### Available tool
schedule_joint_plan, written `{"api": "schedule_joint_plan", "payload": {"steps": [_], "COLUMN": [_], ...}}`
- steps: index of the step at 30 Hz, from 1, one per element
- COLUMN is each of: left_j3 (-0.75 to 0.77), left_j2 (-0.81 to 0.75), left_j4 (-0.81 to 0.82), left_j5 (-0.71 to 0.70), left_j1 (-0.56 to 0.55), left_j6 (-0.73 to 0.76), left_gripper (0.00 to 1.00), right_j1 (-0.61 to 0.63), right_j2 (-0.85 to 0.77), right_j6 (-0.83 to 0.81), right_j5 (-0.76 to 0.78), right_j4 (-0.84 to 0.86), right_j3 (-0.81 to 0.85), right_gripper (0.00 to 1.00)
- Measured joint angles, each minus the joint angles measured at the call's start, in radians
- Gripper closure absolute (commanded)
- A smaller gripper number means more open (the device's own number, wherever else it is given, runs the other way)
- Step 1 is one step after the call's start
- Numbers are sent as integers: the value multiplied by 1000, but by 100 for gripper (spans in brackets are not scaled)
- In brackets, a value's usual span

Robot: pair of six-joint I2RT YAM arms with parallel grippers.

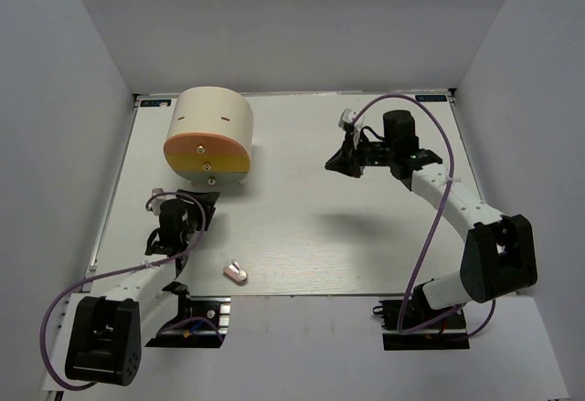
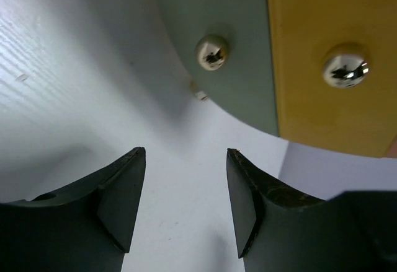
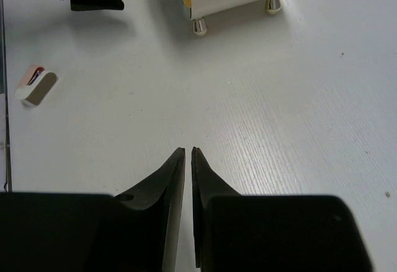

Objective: Sort the stationery into containers
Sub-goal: Open the drawer

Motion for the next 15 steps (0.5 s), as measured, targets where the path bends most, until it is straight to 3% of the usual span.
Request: {"api": "schedule_joint_plan", "payload": {"steps": [8,15], "left_j3": [-63,-61], "left_j2": [103,227], "left_j4": [274,465], "left_j5": [40,57], "left_j1": [63,108], "left_j6": [-113,-157], "left_gripper": [35,41], "right_j1": [-8,-16], "right_j2": [0,0], "right_j6": [-5,-5], "right_j5": [0,-1], "right_j4": [2,3], "right_j3": [-10,-10], "right_gripper": [84,84]}}
